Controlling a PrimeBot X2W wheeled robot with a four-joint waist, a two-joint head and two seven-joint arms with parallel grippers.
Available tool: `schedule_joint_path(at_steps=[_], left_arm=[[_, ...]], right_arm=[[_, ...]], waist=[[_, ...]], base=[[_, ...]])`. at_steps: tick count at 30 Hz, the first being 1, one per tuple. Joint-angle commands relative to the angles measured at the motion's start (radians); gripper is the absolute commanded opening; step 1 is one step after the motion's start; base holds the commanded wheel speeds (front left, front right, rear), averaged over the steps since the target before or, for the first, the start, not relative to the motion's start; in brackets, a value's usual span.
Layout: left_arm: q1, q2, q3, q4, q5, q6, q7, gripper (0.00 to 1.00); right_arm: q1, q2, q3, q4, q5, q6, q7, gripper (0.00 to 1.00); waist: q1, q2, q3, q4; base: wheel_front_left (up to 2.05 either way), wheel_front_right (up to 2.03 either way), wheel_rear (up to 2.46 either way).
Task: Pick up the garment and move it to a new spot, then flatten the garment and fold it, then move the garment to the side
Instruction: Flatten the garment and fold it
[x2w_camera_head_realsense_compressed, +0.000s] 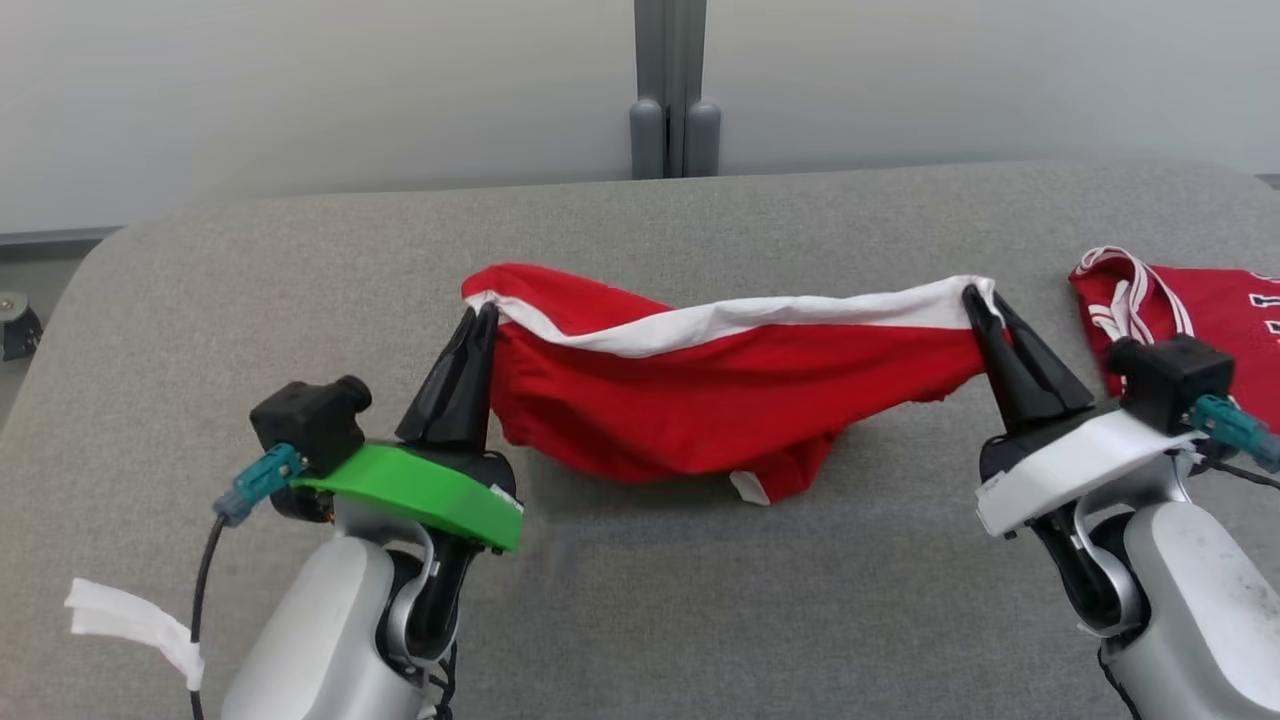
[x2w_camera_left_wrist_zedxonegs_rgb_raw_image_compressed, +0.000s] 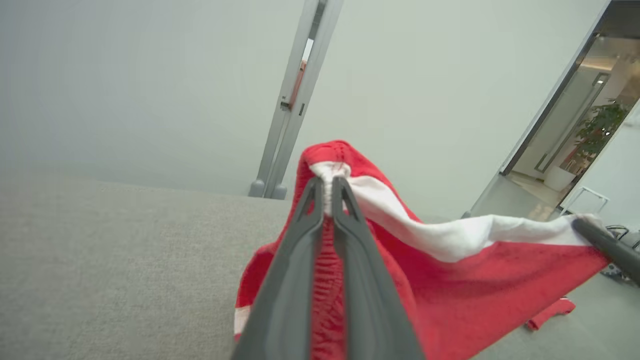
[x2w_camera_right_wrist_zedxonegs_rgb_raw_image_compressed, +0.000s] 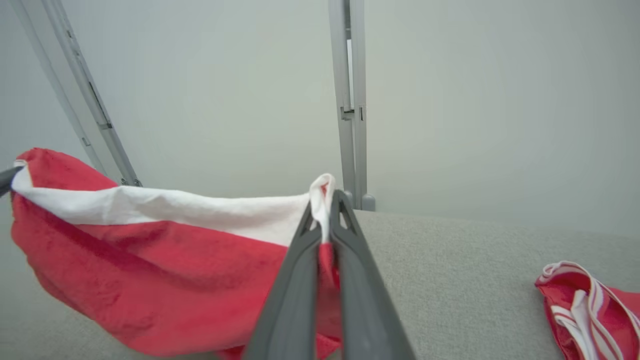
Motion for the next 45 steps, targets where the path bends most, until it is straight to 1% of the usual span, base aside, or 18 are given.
schedule_joint_path(at_steps=[1, 5, 8, 14, 18, 21, 23, 25, 27, 29, 31, 33, 37, 39, 42, 45], left_arm=[[0.019, 0.009, 0.01, -0.055, -0.013, 0.005, 0.01, 0.0], [0.033, 0.049, 0.019, -0.25, -0.009, 0.037, 0.064, 0.0], [0.024, 0.093, 0.028, -0.397, 0.006, 0.065, 0.12, 0.0], [-0.034, 0.158, 0.043, -0.63, 0.034, 0.105, 0.228, 0.0], [-0.065, 0.175, 0.056, -0.707, 0.02, 0.126, 0.284, 0.0], [-0.081, 0.176, 0.055, -0.698, 0.003, 0.133, 0.32, 0.0], [-0.107, 0.174, 0.055, -0.661, -0.019, 0.122, 0.339, 0.0], [-0.14, 0.177, 0.061, -0.604, -0.023, 0.116, 0.346, 0.0], [-0.192, 0.169, 0.069, -0.529, -0.031, 0.103, 0.346, 0.0], [-0.27, 0.173, 0.071, -0.449, -0.013, 0.086, 0.34, 0.0], [-0.361, 0.152, 0.077, -0.343, -0.023, 0.066, 0.333, 0.0], [-0.463, 0.142, 0.095, -0.246, -0.015, 0.057, 0.31, 0.0], [-0.653, 0.113, 0.134, -0.064, 0.016, 0.043, 0.205, 0.0], [-0.717, 0.095, 0.137, 0.011, 0.024, 0.036, 0.163, 0.0], [-0.765, 0.073, 0.127, 0.103, 0.032, 0.022, 0.121, 0.0], [-0.738, 0.053, 0.107, 0.194, 0.023, 0.005, 0.085, 0.0]], right_arm=[[0.026, -0.003, -0.018, -0.051, 0.011, 0.0, 0.008, 0.0], [0.078, -0.006, -0.073, -0.225, 0.009, 0.0, 0.048, 0.0], [0.104, -0.005, -0.117, -0.36, -0.011, 0.0, 0.093, 0.0], [0.098, -0.015, -0.19, -0.603, -0.051, 0.0, 0.176, 0.0], [0.085, -0.01, -0.238, -0.702, -0.078, 0.0, 0.226, 0.0], [0.079, -0.001, -0.247, -0.71, -0.075, 0.0, 0.258, 0.0], [0.061, 0.015, -0.223, -0.673, -0.043, 0.0, 0.272, 0.0], [0.017, 0.009, -0.191, -0.617, -0.028, 0.0, 0.27, 0.0], [-0.056, 0.014, -0.152, -0.533, -0.016, 0.0, 0.251, 0.0], [-0.163, 0.016, -0.119, -0.437, -0.027, 0.0, 0.217, 0.0], [-0.296, 0.028, -0.08, -0.312, -0.045, 0.0, 0.16, 0.0], [-0.429, 0.039, -0.054, -0.194, -0.073, 0.0, 0.097, 0.0], [-0.657, 0.091, -0.05, 0.013, -0.139, 0.0, -0.049, 0.0], [-0.73, 0.121, -0.053, 0.095, -0.165, 0.0, -0.097, 0.0], [-0.774, 0.153, -0.04, 0.181, -0.174, 0.0, -0.128, 0.0], [-0.738, 0.166, -0.007, 0.256, -0.158, 0.0, -0.143, 0.0]], waist=[[0.0, 0.0, -0.035, -0.024], [0.0, 0.0, -0.058, -0.046], [0.0, 0.0, -0.065, -0.063], [0.0, 0.0, -0.066, -0.088], [0.0, 0.0, -0.055, -0.097], [0.0, 0.0, -0.028, -0.098], [0.0, 0.0, 0.007, -0.099], [0.0, 0.0, 0.05, -0.101], [0.0, 0.0, 0.097, -0.107], [0.0, 0.0, 0.151, -0.114], [0.0, 0.0, 0.195, -0.123], [0.0, 0.0, 0.229, -0.132], [0.0, 0.0, 0.278, -0.146], [0.0, 0.0, 0.296, -0.149], [0.0, 0.0, 0.321, -0.145], [0.0, 0.0, 0.348, -0.139]], base=[[0.0, 0.0, 0.0], [0.0, 0.0, 0.0], [0.0, 0.0, 0.0], [0.0, 0.0, 0.0], [0.0, 0.0, 0.0], [0.0, 0.0, 0.0], [0.0, 0.0, 0.0], [0.0, 0.0, 0.0], [0.0, 0.0, 0.0], [0.0, 0.0, 0.0], [0.0, 0.0, 0.0], [0.0, 0.0, 0.0], [0.0, 0.0, 0.0], [0.0, 0.0, 0.0], [0.0, 0.0, 0.0], [0.0, 0.0, 0.0]])
